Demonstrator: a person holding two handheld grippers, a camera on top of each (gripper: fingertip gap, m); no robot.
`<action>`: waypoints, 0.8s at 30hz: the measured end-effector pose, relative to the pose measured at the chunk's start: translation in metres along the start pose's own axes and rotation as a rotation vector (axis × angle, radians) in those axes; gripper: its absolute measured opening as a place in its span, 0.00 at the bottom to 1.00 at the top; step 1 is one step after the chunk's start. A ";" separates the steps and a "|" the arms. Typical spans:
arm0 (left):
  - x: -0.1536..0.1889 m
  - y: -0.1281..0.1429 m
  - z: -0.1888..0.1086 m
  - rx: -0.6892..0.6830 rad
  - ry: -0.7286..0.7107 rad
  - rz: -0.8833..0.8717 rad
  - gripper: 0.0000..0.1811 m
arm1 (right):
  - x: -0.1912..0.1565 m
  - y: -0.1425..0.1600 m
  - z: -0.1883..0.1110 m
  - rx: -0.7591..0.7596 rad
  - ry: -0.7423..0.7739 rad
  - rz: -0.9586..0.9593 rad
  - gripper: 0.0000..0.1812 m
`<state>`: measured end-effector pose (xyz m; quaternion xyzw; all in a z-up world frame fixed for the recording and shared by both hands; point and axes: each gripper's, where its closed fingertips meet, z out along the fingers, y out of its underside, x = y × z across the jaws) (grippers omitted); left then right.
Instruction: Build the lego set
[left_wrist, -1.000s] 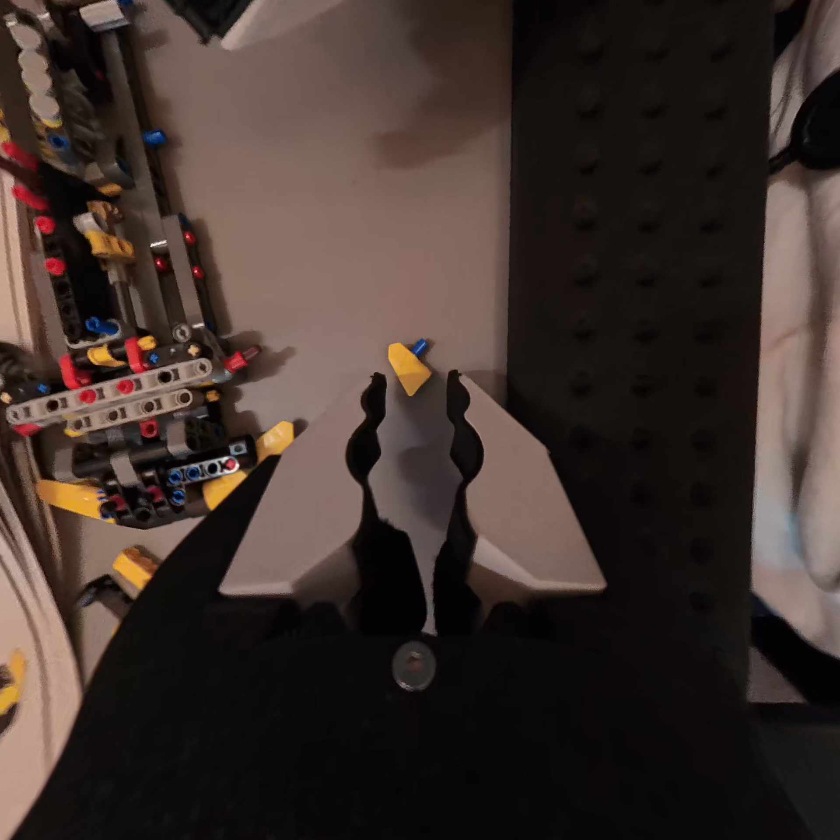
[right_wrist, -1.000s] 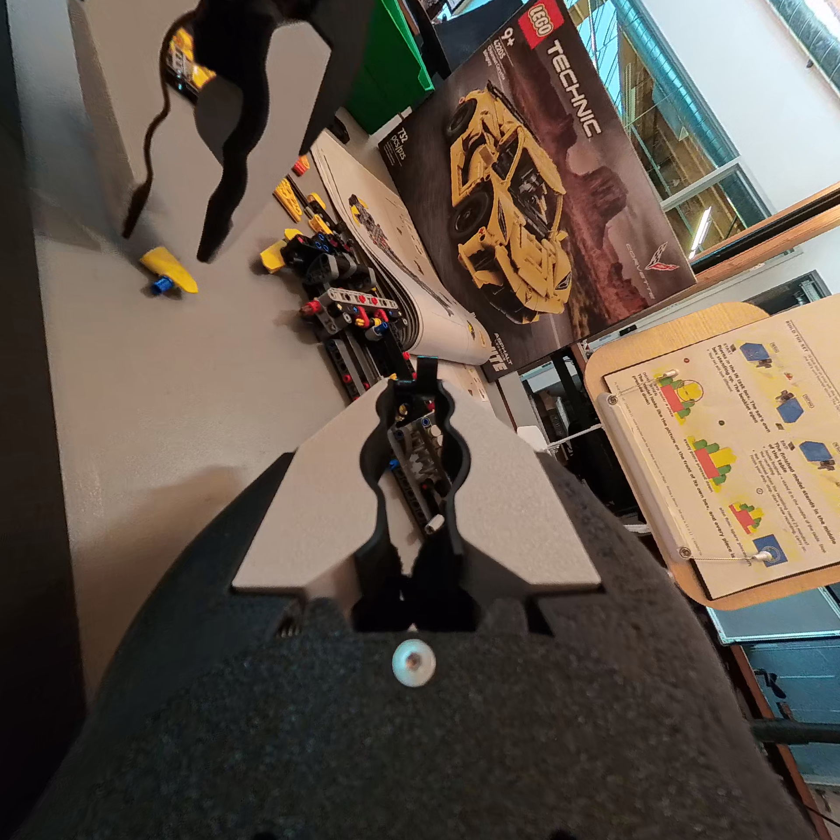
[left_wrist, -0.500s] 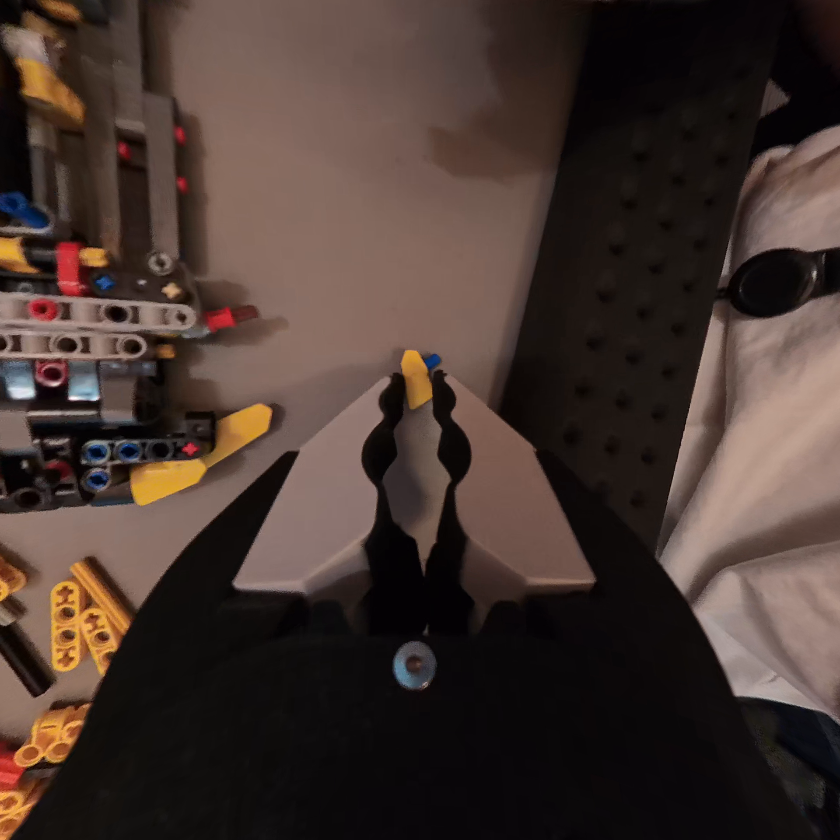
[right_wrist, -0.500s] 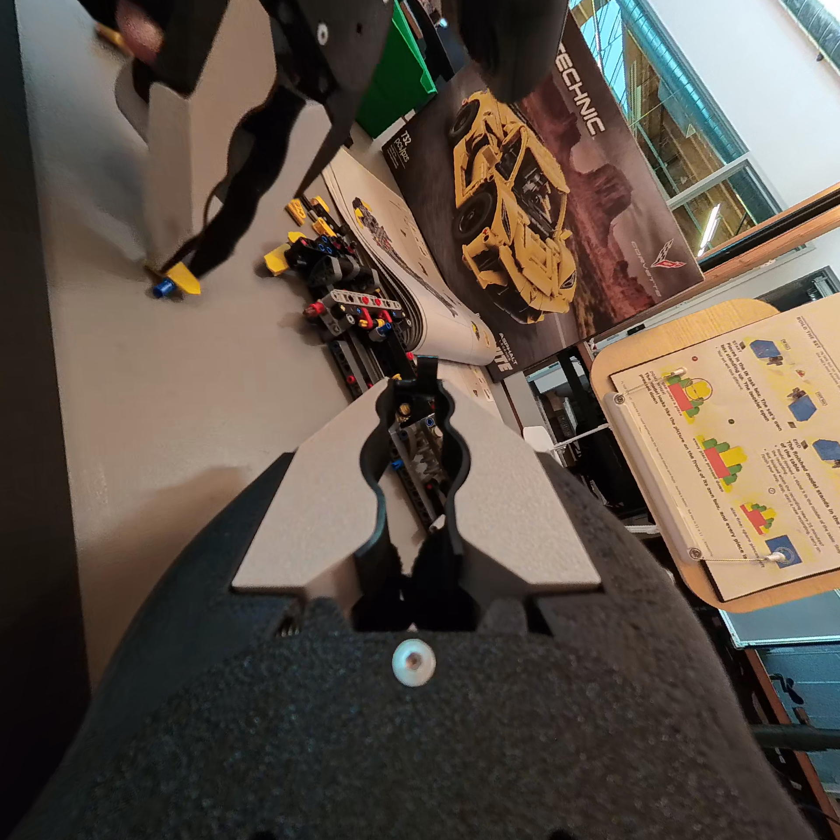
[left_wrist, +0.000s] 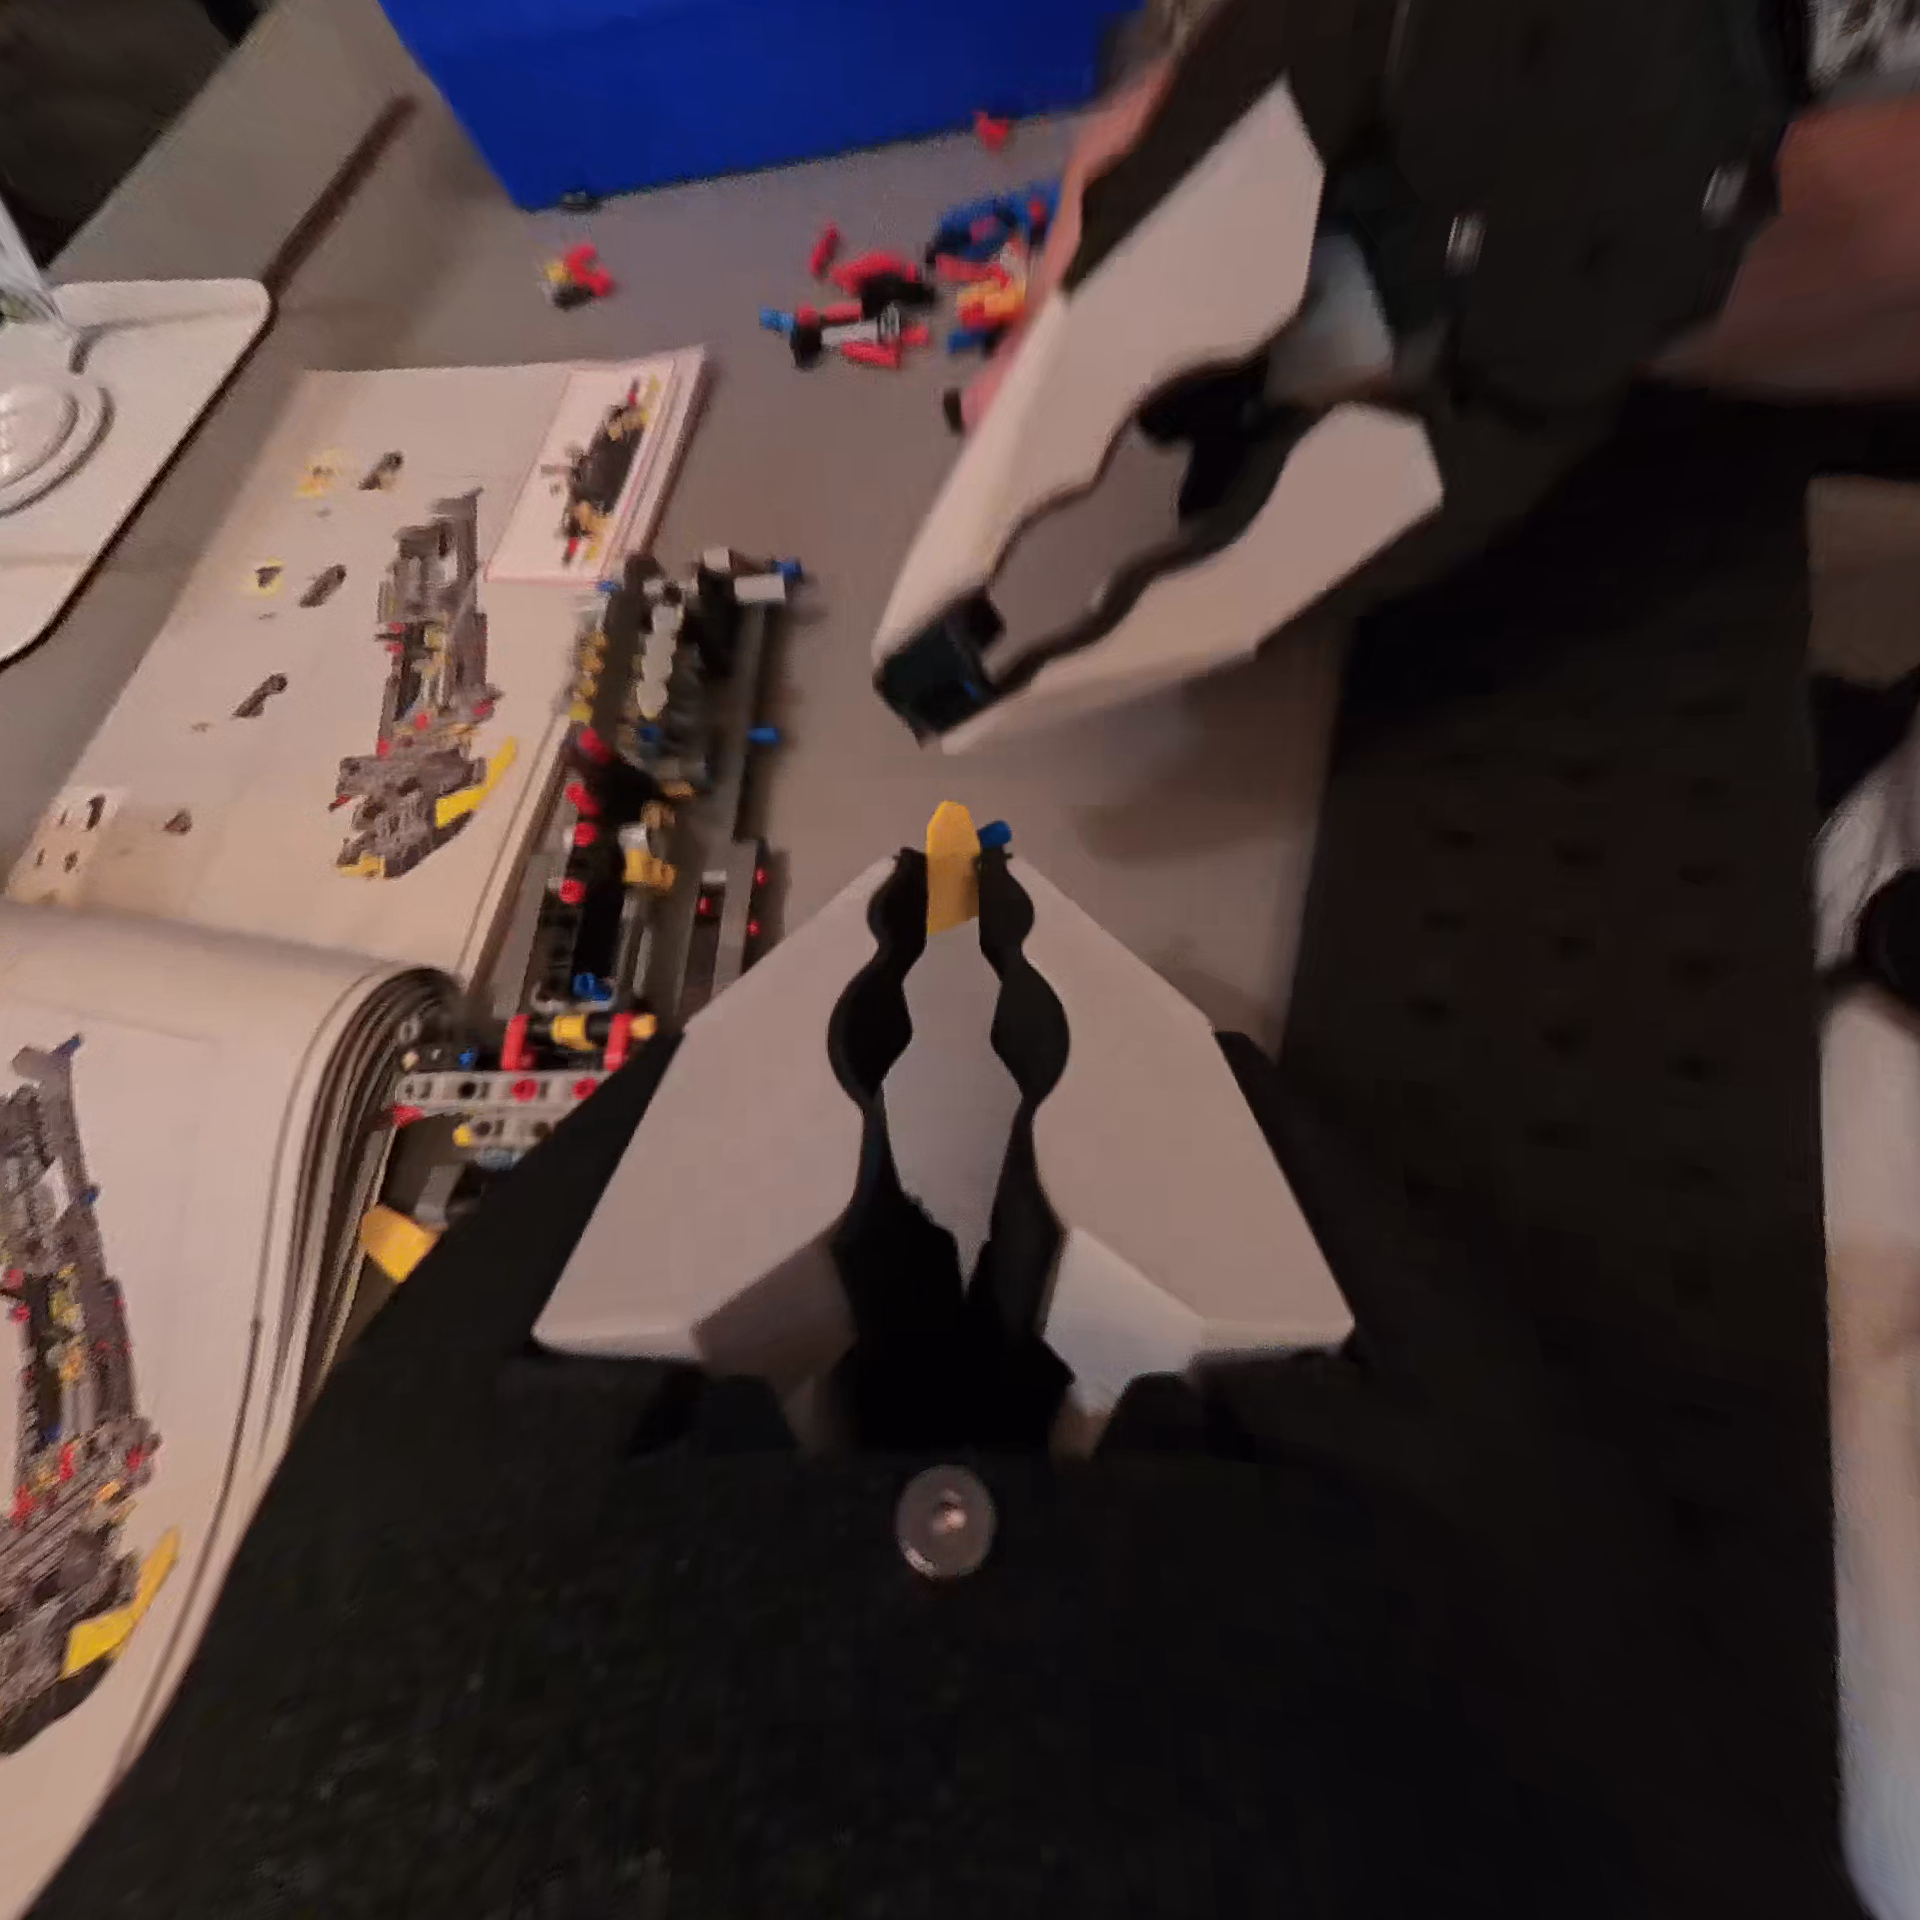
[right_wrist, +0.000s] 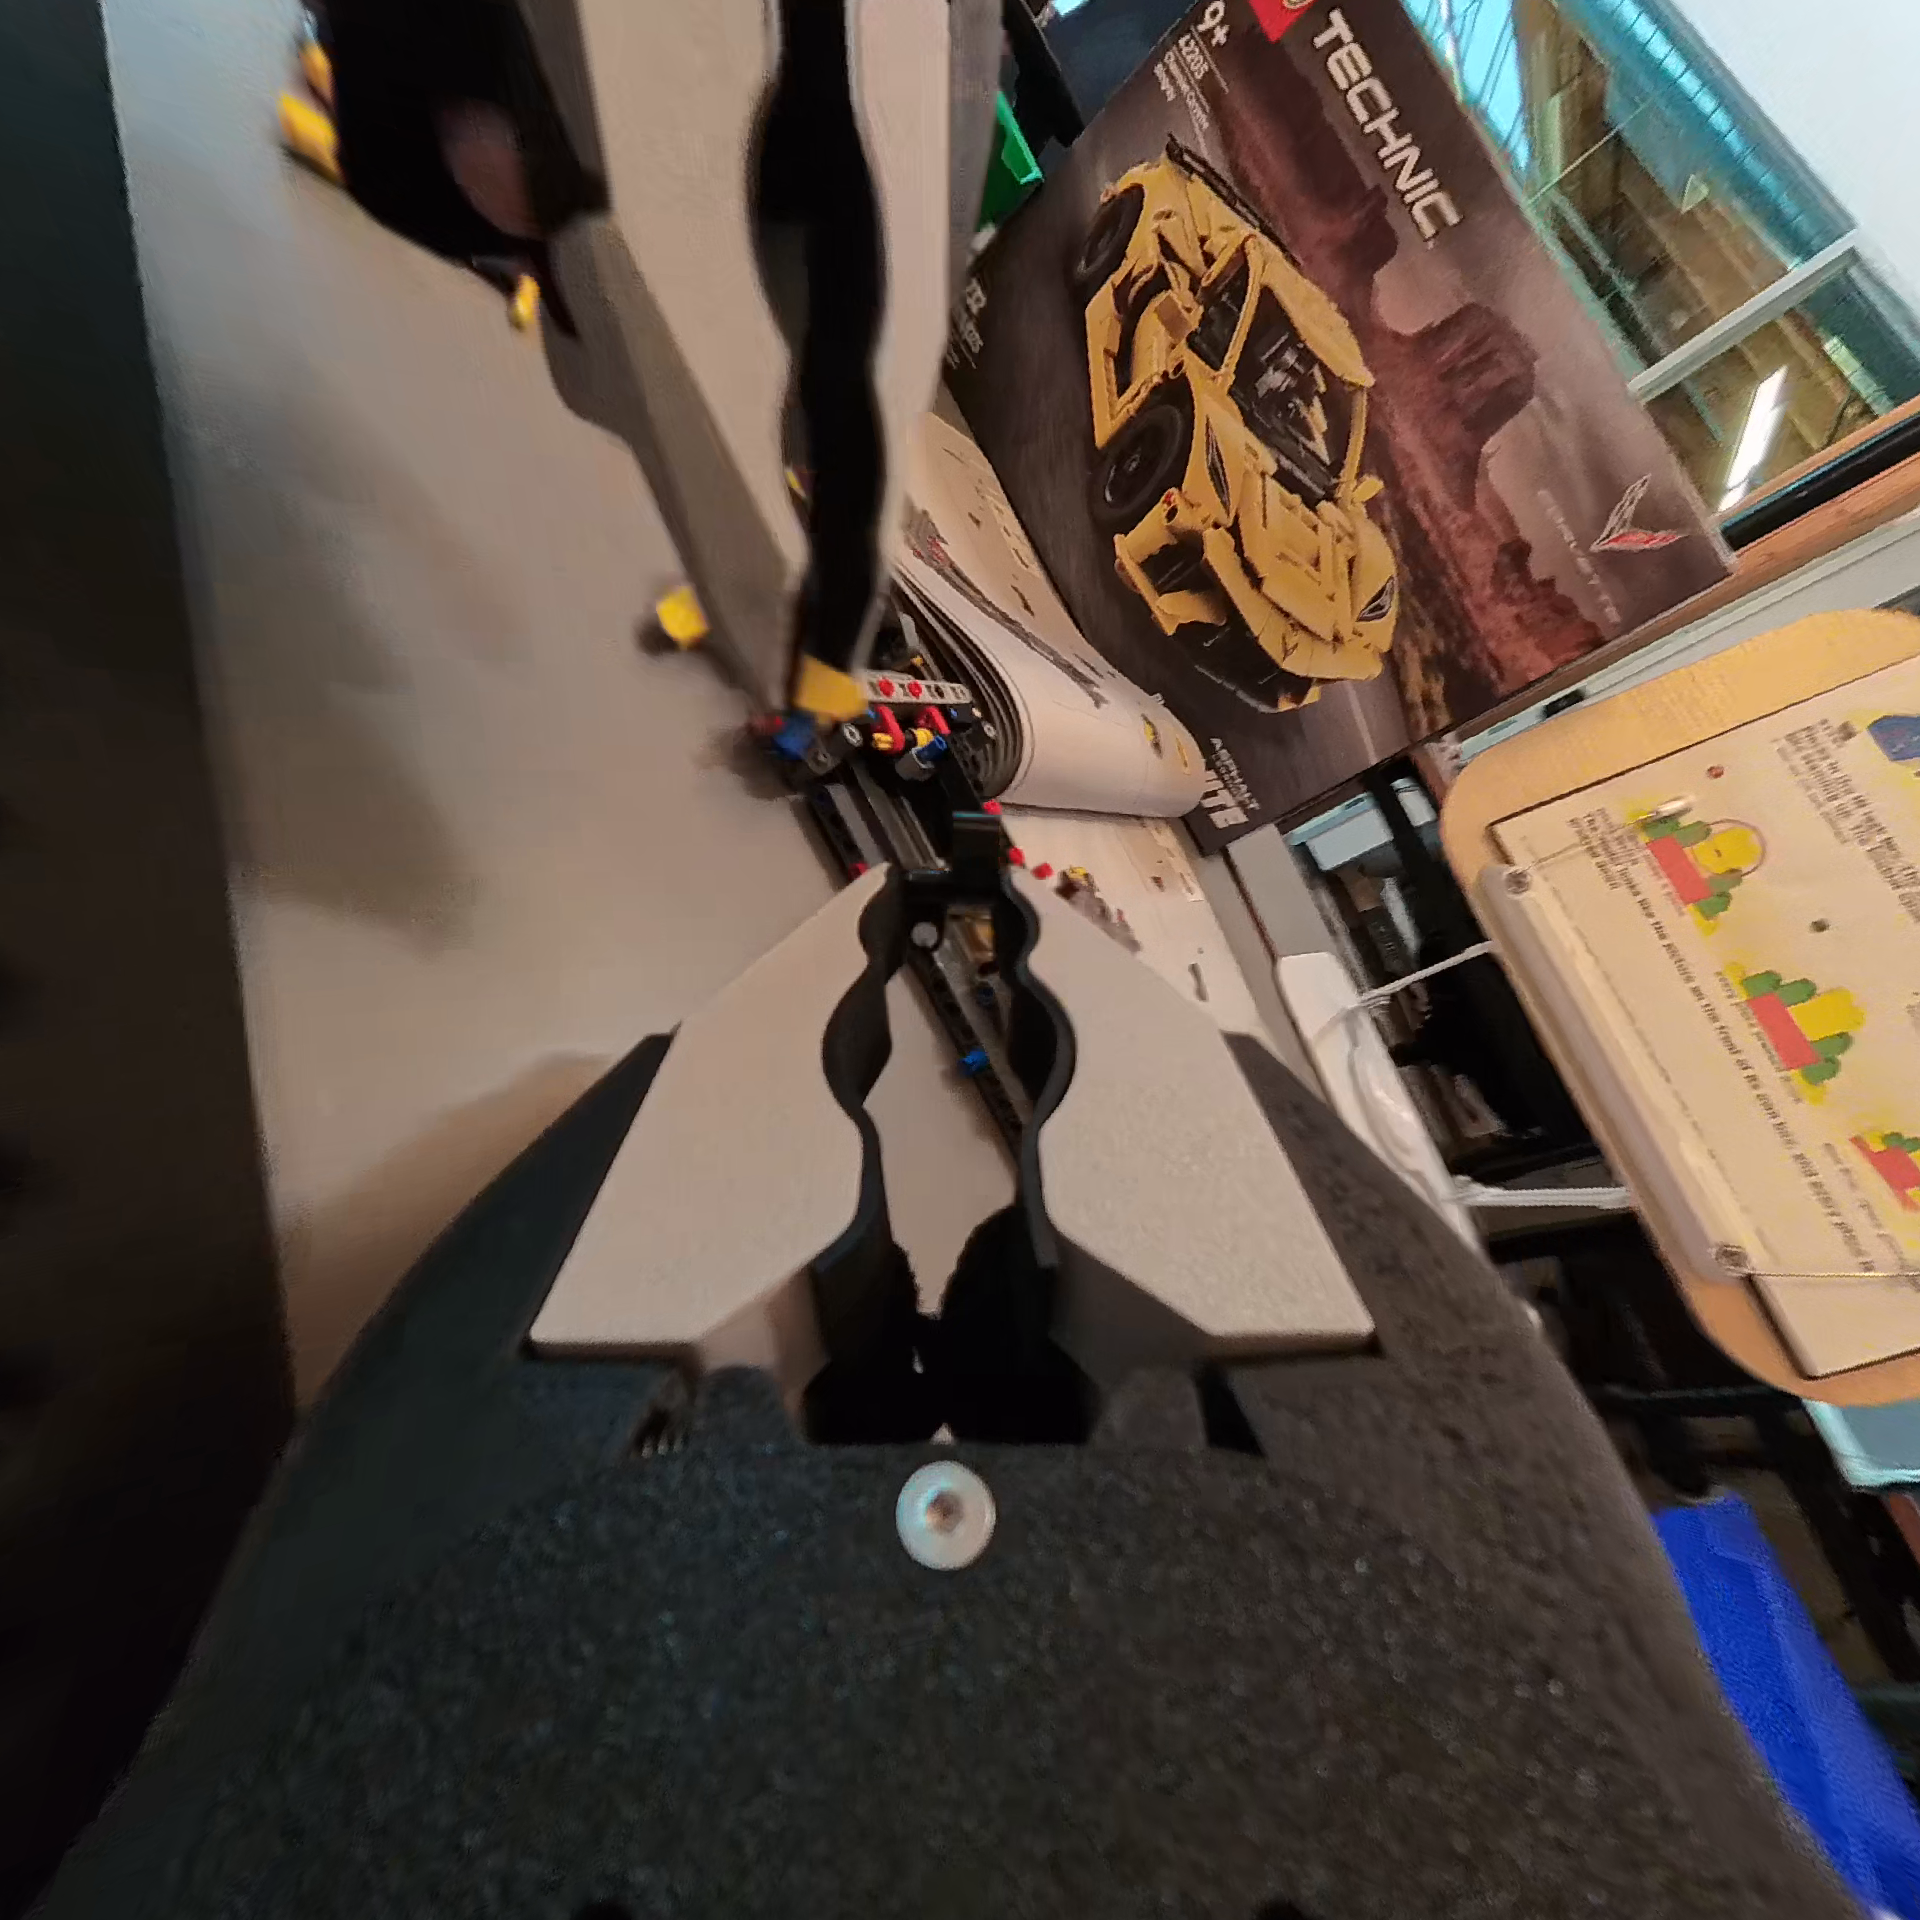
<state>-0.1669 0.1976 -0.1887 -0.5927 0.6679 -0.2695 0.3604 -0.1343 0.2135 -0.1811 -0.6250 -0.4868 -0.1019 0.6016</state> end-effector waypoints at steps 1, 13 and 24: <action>-0.001 -0.010 0.000 0.043 -0.014 -0.030 0.05 | -0.003 -0.004 0.000 0.008 -0.021 0.045 0.08; -0.016 0.048 0.003 -0.351 -0.326 0.551 0.05 | -0.010 -0.004 0.001 -0.018 -0.073 0.136 0.08; -0.024 0.071 0.000 -0.522 -0.390 0.910 0.04 | -0.012 0.000 0.002 -0.040 -0.067 0.097 0.08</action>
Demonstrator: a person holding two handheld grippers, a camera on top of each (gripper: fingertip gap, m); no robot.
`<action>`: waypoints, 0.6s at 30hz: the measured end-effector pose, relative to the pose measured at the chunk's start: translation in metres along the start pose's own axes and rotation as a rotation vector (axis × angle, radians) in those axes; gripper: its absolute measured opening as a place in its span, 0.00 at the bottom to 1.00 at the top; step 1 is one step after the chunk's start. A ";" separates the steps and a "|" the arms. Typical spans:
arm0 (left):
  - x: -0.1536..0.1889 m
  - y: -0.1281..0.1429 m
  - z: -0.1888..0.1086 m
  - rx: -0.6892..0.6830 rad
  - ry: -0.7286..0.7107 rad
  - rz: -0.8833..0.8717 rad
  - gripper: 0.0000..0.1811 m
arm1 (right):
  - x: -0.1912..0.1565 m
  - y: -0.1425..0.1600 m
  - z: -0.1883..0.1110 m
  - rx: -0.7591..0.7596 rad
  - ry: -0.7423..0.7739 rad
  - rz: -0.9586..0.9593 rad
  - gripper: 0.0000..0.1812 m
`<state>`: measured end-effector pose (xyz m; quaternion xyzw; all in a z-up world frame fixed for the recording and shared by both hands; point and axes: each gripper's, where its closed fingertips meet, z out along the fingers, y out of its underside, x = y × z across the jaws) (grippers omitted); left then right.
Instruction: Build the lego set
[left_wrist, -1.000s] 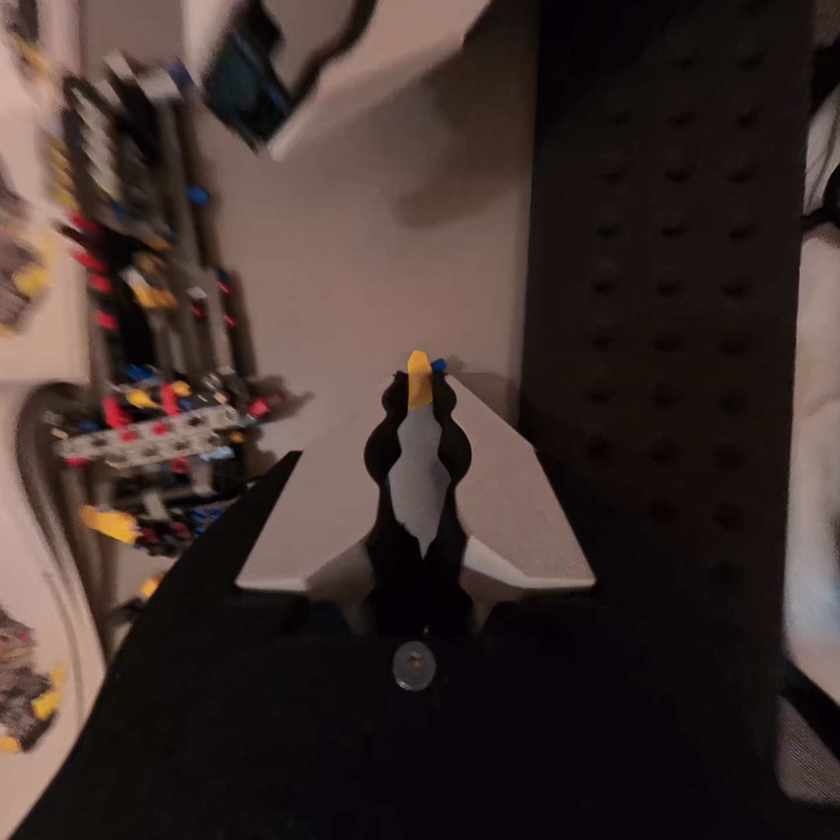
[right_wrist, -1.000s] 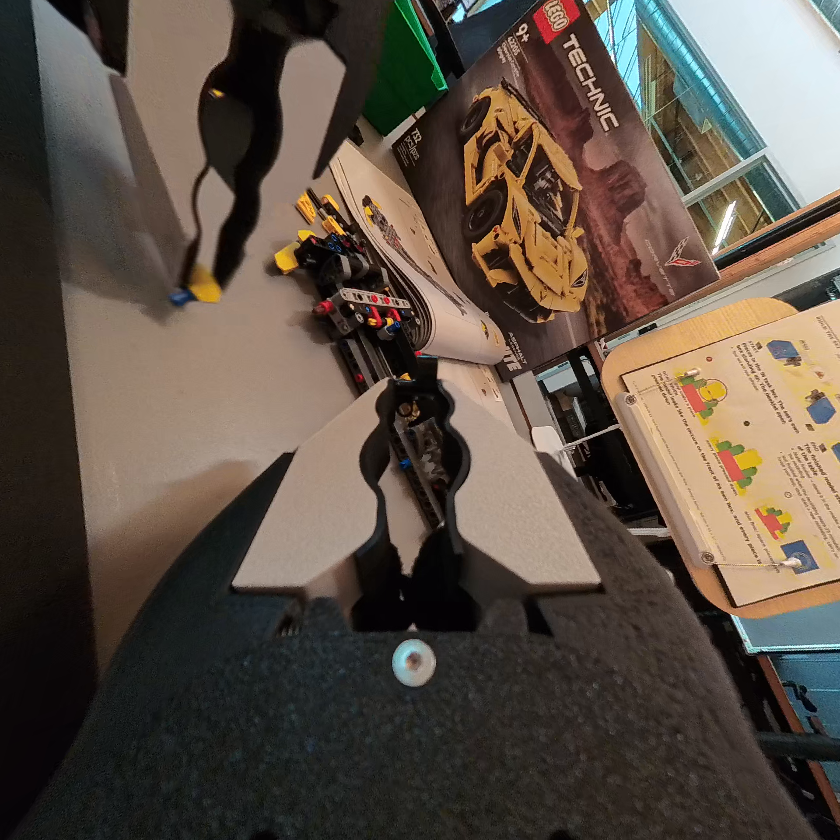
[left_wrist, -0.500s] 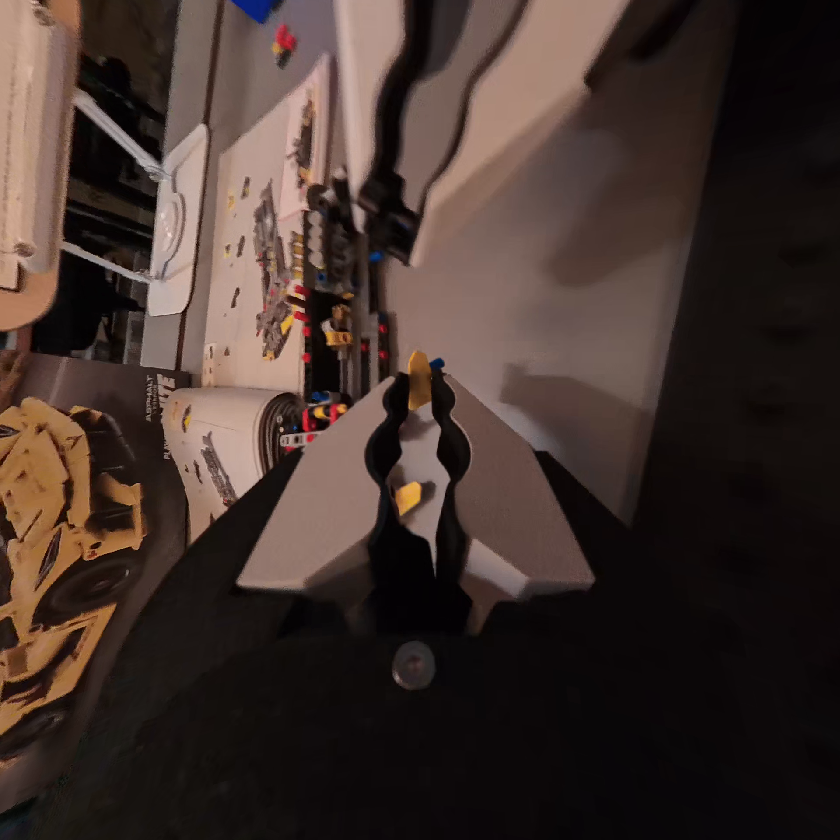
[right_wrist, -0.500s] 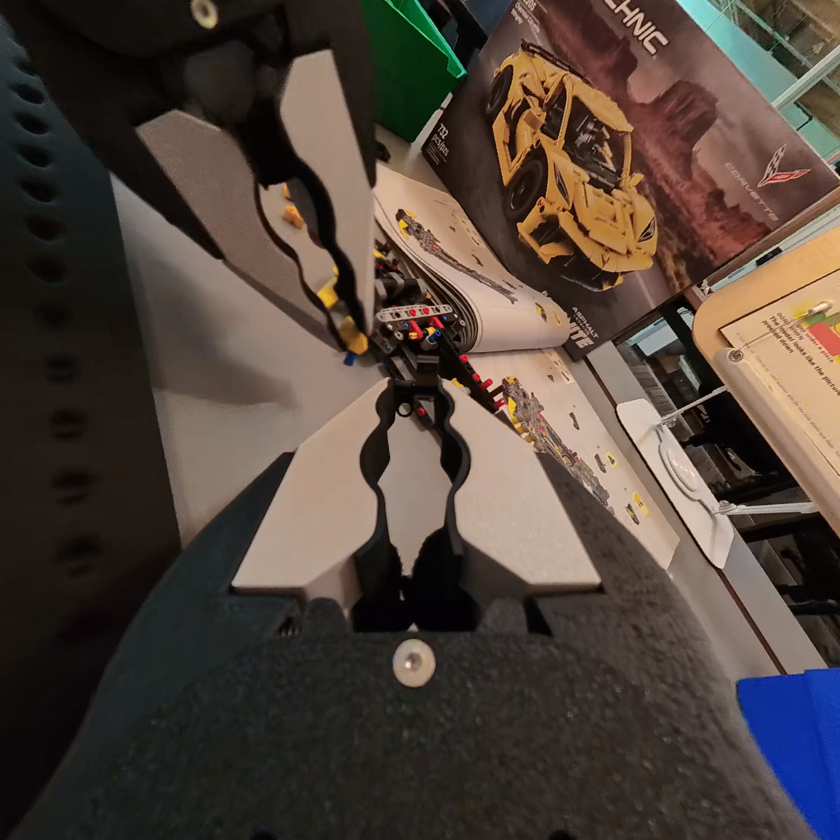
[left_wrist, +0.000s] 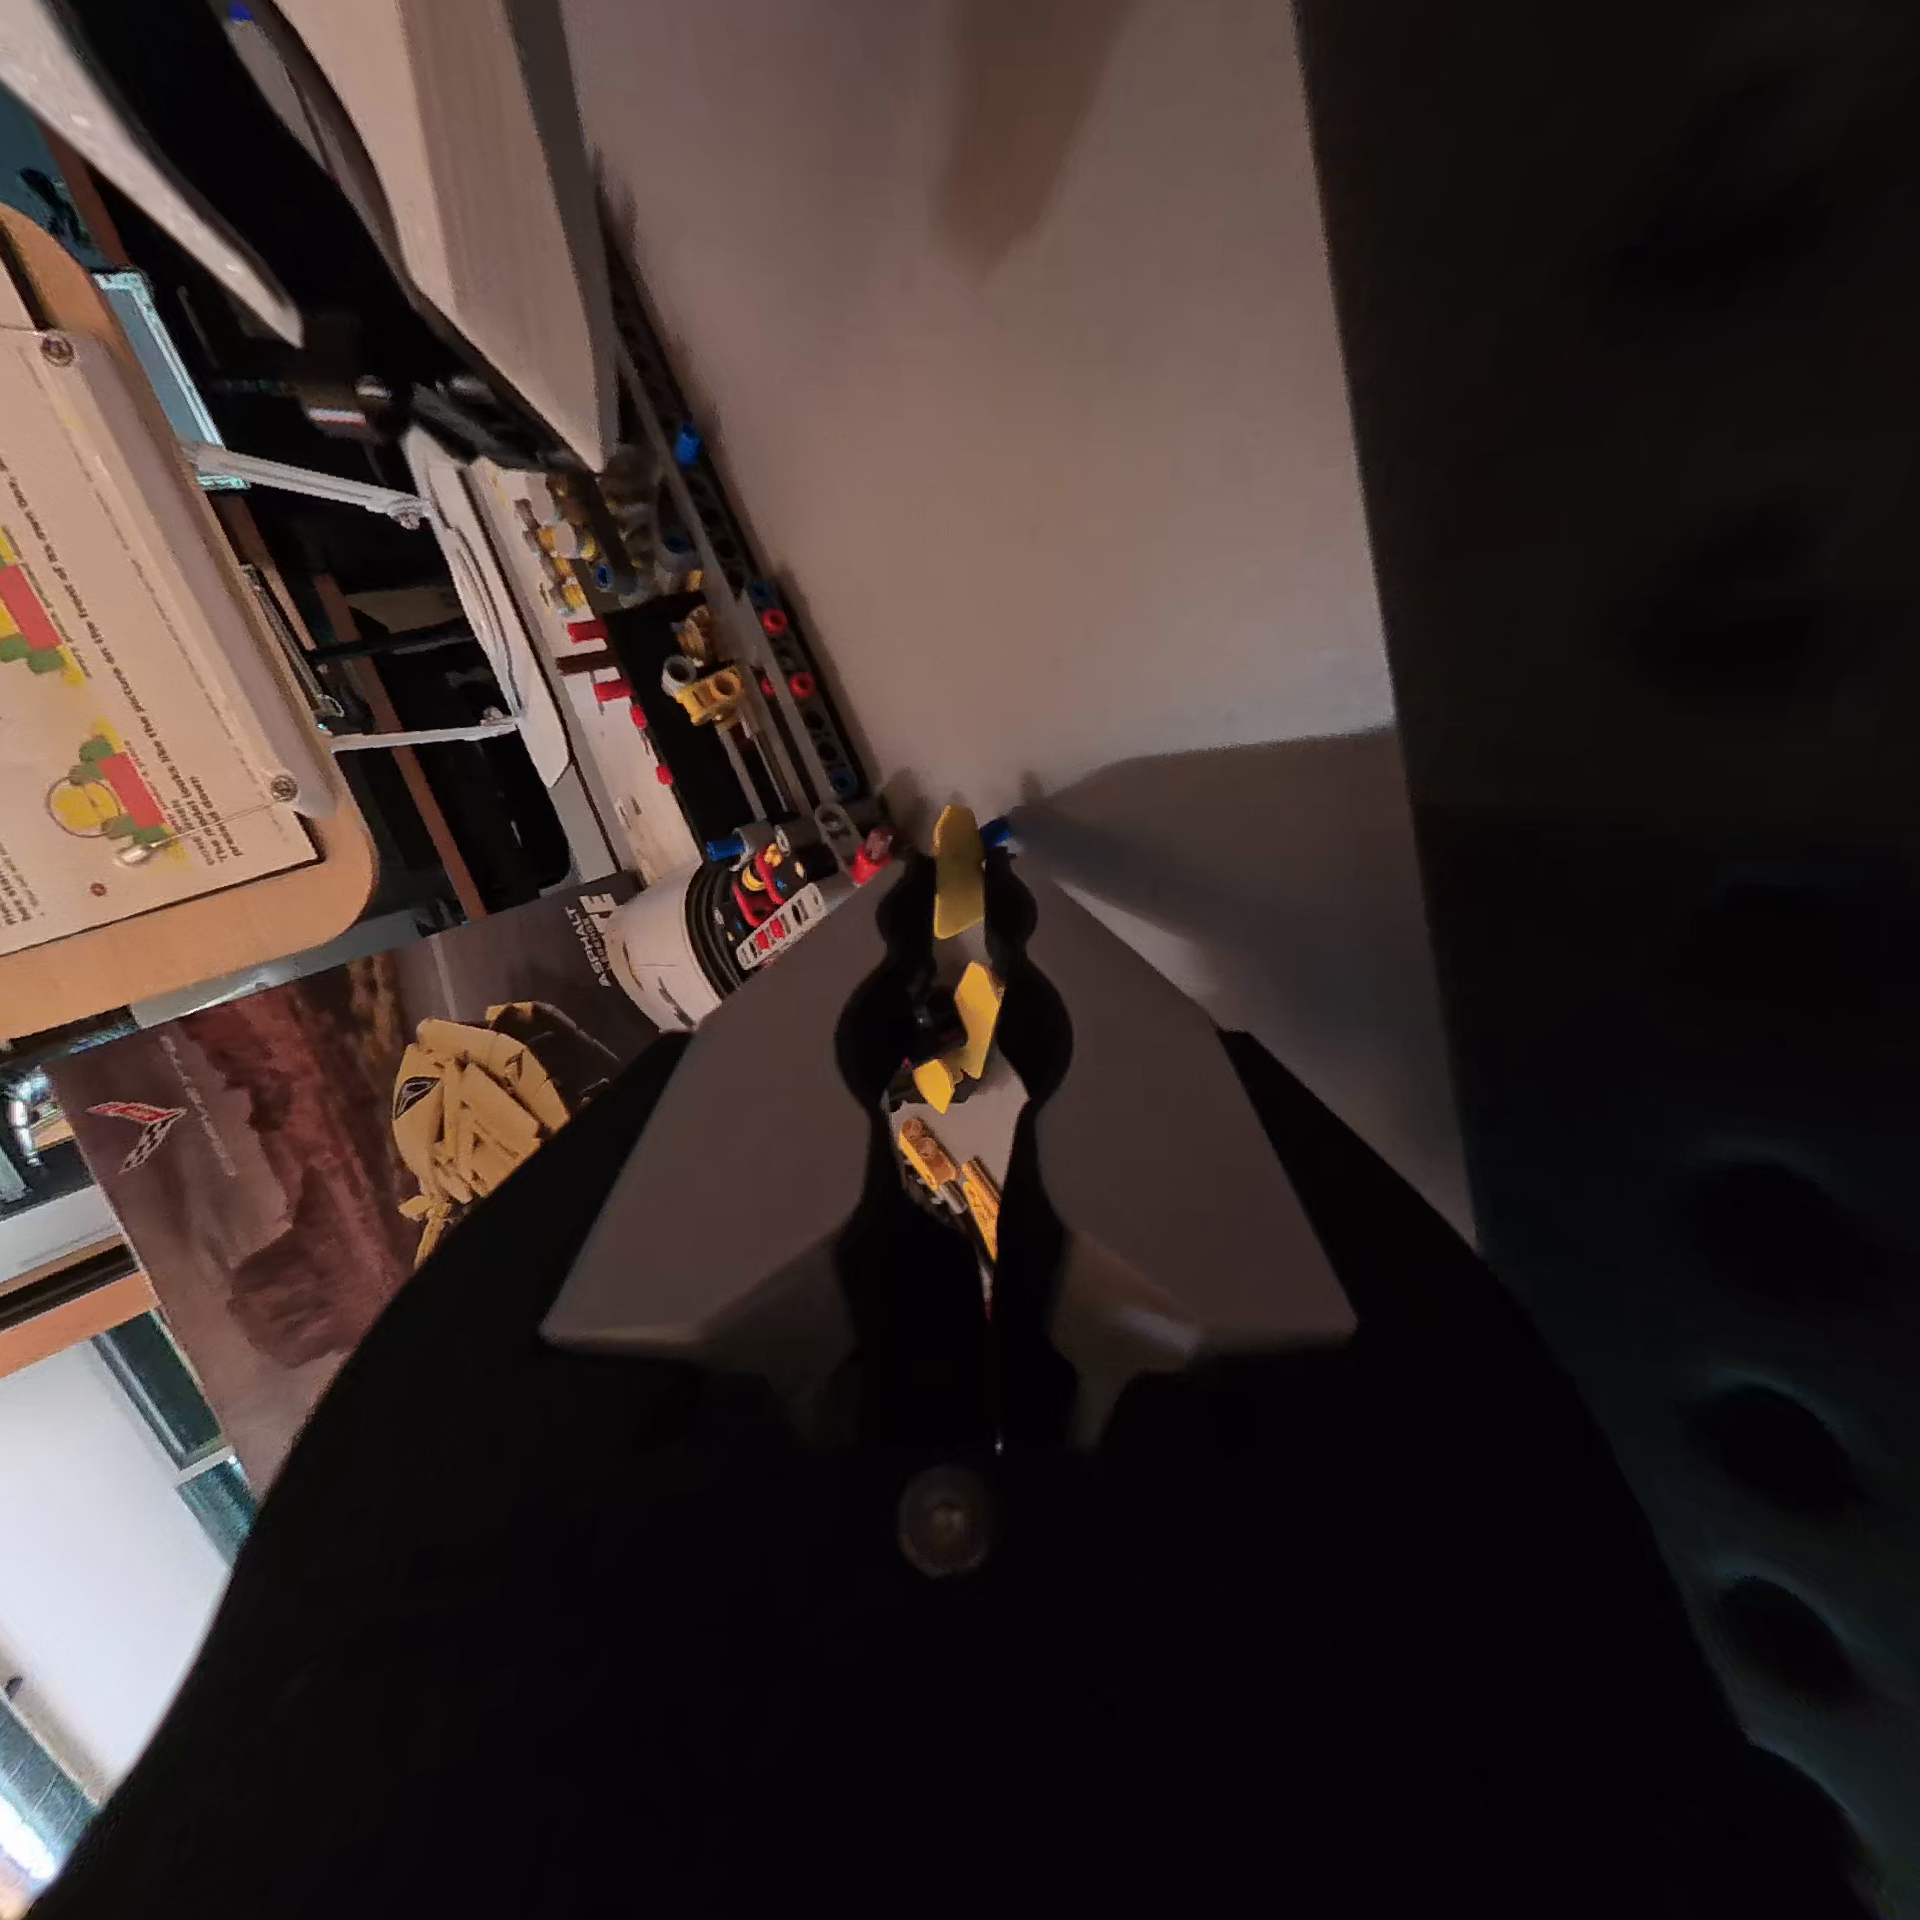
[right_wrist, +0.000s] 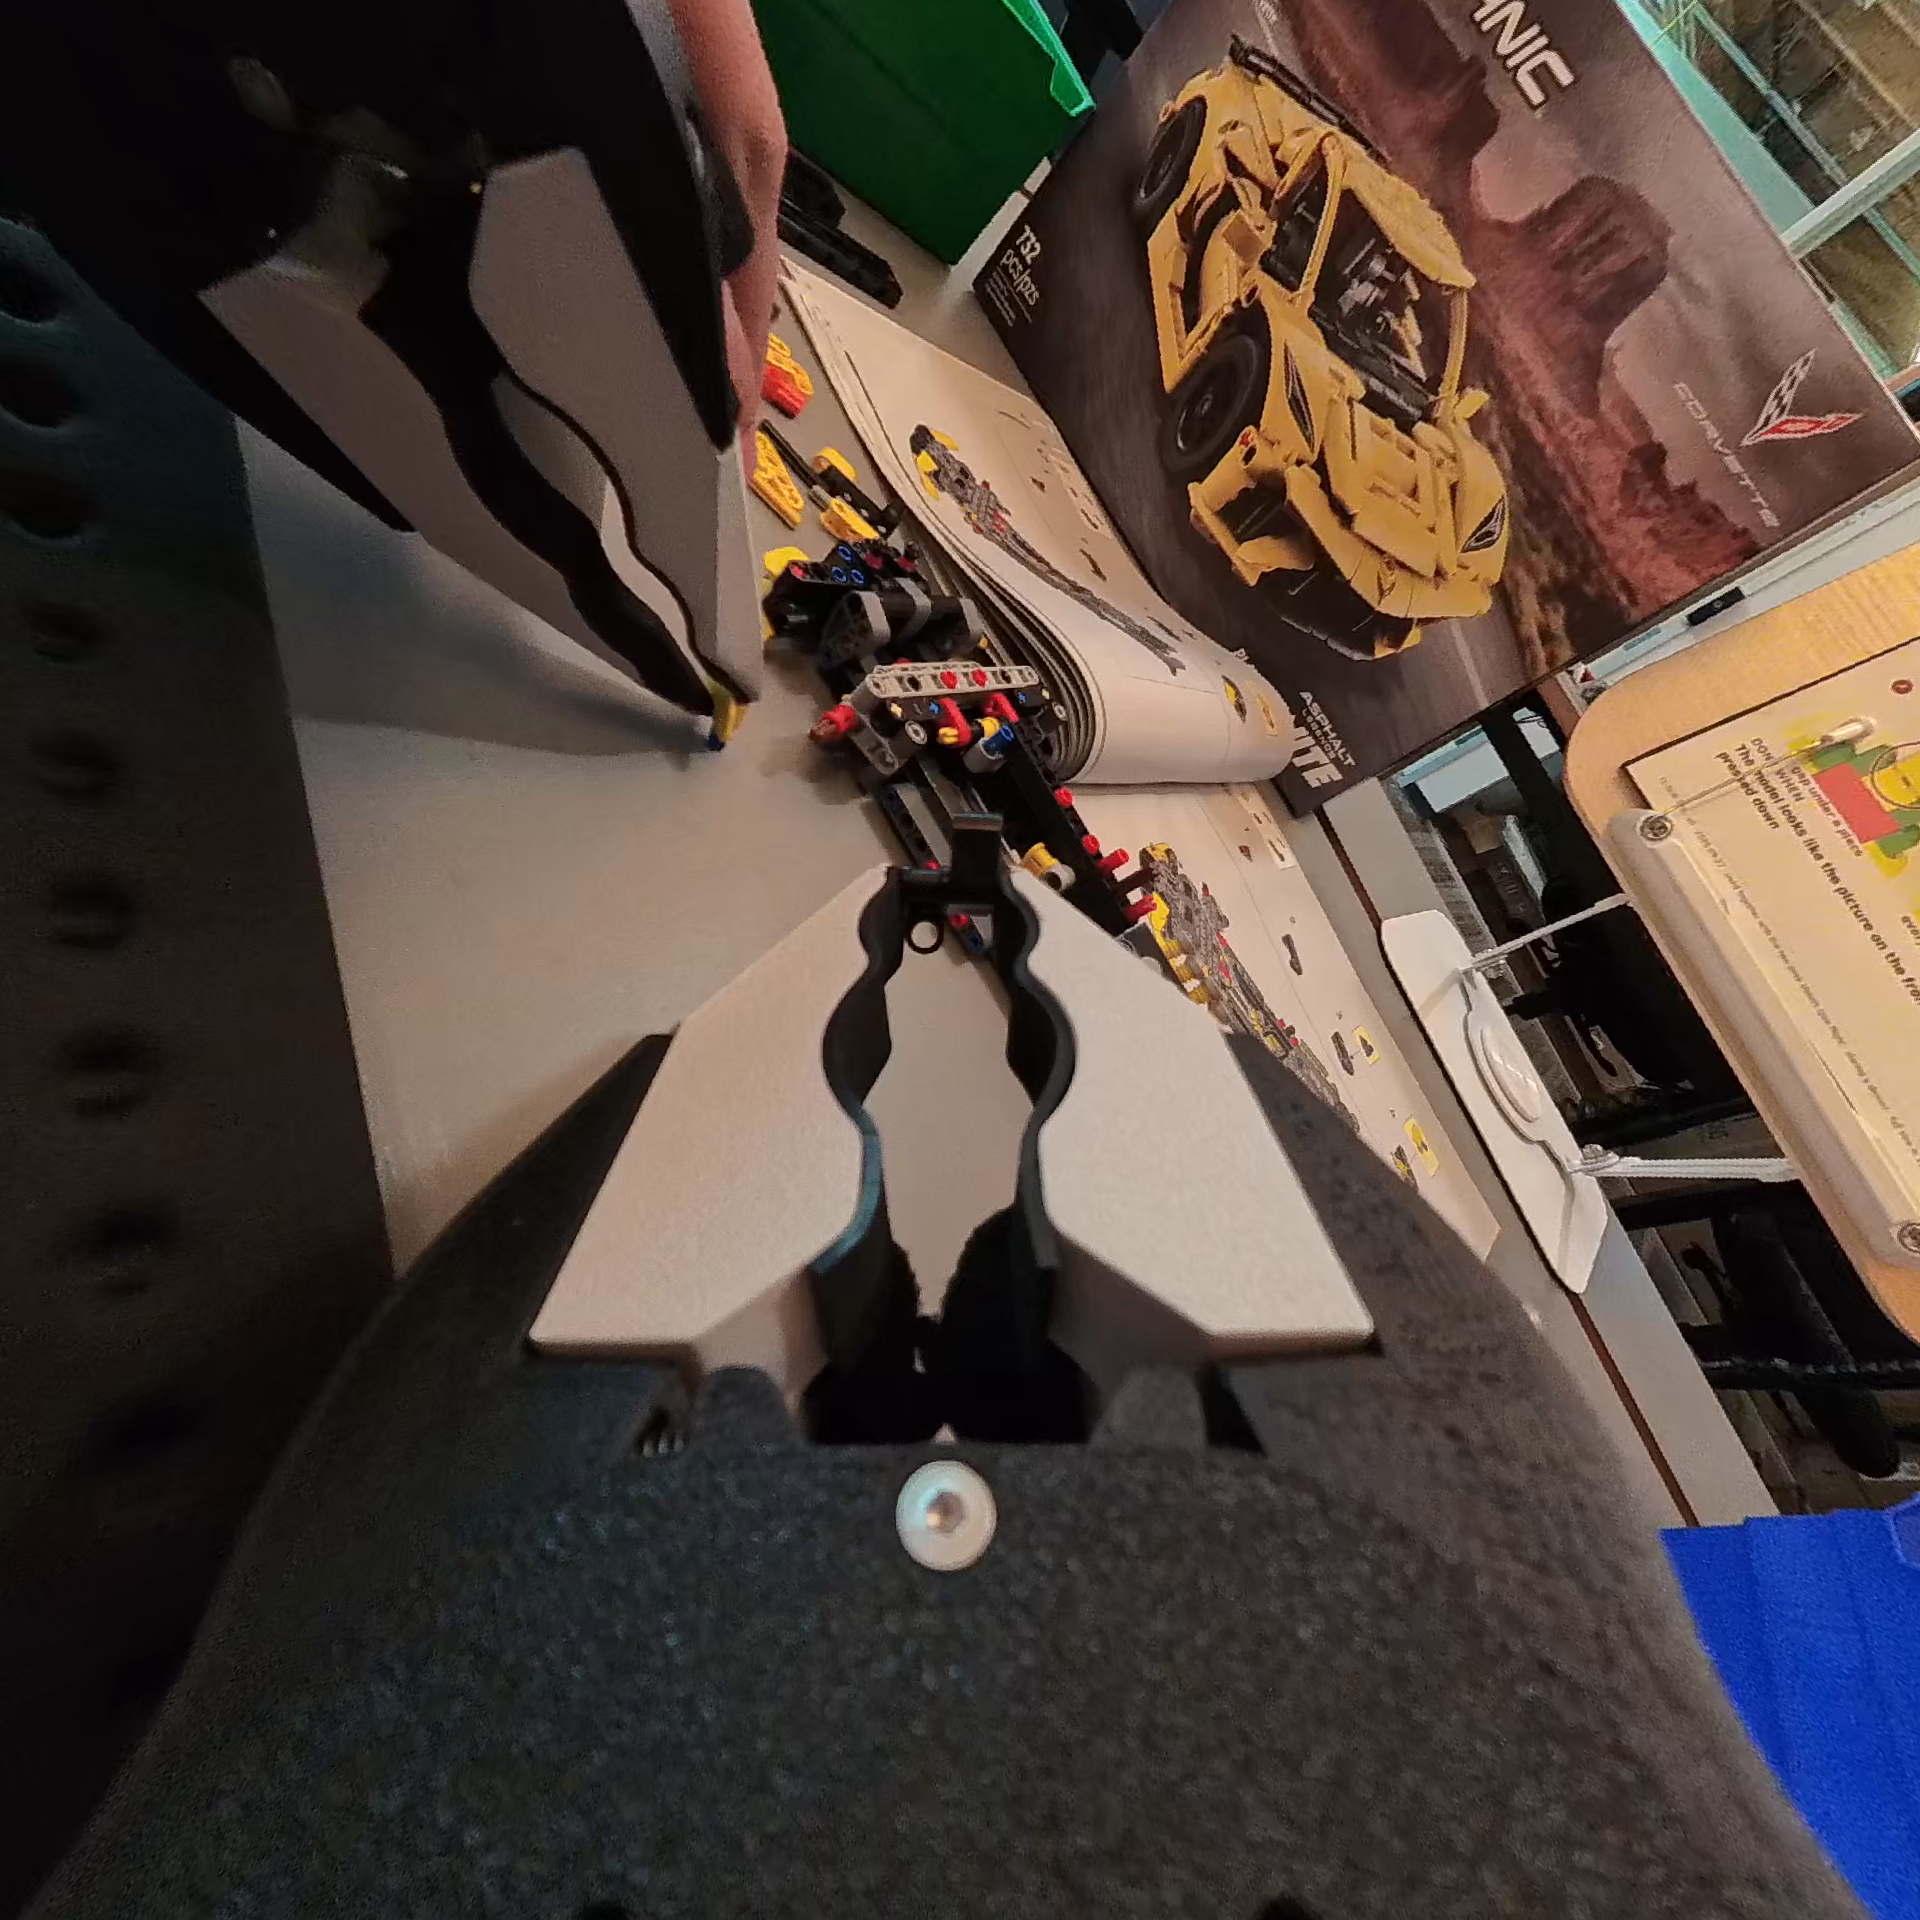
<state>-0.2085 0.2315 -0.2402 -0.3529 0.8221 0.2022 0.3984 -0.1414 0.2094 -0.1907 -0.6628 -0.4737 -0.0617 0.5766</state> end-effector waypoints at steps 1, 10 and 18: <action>0.001 -0.001 -0.001 0.006 0.008 -0.004 0.04 | 0.000 0.000 0.000 -0.001 -0.002 0.001 0.08; 0.007 -0.003 -0.005 0.062 0.095 -0.172 0.08 | -0.002 0.002 0.001 -0.006 -0.012 0.000 0.08; 0.007 -0.002 -0.003 0.120 0.157 -0.292 0.04 | -0.004 0.002 0.001 -0.006 -0.020 -0.001 0.08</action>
